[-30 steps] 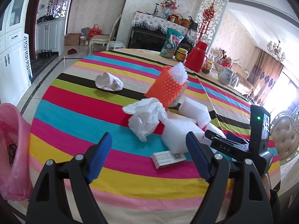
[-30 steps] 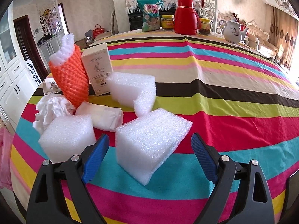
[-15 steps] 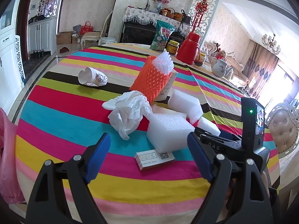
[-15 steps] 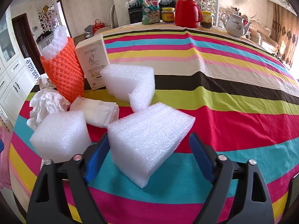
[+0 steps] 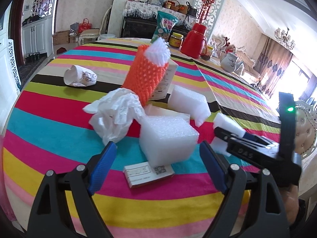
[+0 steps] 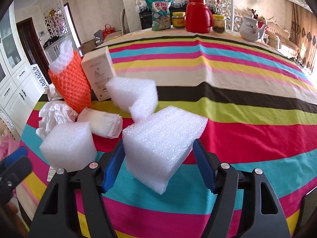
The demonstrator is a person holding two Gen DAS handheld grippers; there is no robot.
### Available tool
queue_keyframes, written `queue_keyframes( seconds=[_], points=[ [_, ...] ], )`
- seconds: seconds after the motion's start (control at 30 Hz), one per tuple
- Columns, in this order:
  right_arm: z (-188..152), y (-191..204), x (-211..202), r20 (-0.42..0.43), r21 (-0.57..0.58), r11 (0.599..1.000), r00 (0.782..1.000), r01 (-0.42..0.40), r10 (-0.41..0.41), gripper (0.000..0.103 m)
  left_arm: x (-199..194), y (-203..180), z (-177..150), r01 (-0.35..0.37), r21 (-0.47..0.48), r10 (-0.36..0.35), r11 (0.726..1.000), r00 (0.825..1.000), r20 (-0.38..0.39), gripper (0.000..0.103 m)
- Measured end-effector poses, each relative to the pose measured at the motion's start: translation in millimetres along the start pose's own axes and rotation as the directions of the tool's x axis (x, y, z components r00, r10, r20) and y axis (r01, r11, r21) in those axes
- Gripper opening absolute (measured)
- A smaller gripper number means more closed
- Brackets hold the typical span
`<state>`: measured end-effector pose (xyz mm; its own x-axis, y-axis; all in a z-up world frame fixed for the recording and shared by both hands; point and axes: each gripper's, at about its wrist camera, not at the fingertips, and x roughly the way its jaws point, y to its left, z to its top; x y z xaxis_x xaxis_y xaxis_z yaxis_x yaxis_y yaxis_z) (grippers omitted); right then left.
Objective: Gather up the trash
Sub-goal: 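Grasp a white foam block with the left tool while the right tool grasps another, then carry both foam blocks to the wastebasket and release them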
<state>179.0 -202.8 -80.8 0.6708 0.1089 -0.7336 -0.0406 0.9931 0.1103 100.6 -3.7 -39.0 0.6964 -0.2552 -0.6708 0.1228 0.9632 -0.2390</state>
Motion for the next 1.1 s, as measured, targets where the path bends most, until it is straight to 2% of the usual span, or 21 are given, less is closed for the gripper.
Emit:
queue_keyframes(
  seconds=[0.33, 0.5, 0.57, 0.63, 0.67, 0.87, 1.1],
  points=[
    [9, -23, -25, 0.058, 0.050, 0.999, 0.998, 0.000, -0.003, 0.066, 35, -24, 7, -0.022, 0.042, 0.024, 0.999, 0.999, -0.040, 0.091],
    [10, -27, -29, 0.066, 0.058, 0.998, 0.998, -0.001, -0.003, 0.066, 53, -34, 8, -0.061, 0.063, 0.065, 0.996, 0.995, -0.071, 0.091],
    [11, -28, -29, 0.066, 0.059, 0.998, 0.998, -0.002, -0.002, 0.066, 58, -34, 9, -0.076, 0.066, 0.081, 0.995, 0.993, -0.082, 0.088],
    [11, -28, -30, 0.068, 0.057, 0.998, 0.998, -0.003, -0.001, 0.066, 62, -32, 9, -0.086, 0.070, 0.092, 0.994, 0.991, -0.100, 0.071],
    [11, -27, -30, 0.068, 0.057, 0.998, 0.998, -0.002, -0.002, 0.066, 63, -31, 8, -0.087, 0.068, 0.093, 0.994, 0.990, -0.102, 0.071],
    [11, -21, -29, 0.071, 0.043, 0.999, 0.997, -0.010, 0.007, 0.066, 43, -25, 9, -0.050, 0.058, 0.054, 0.997, 0.996, -0.065, 0.070],
    [10, -4, -37, 0.085, 0.008, 0.999, 0.996, -0.032, 0.031, 0.066, 5, -9, 12, -0.052, 0.023, 0.052, 0.998, 0.999, 0.002, 0.070]
  ],
)
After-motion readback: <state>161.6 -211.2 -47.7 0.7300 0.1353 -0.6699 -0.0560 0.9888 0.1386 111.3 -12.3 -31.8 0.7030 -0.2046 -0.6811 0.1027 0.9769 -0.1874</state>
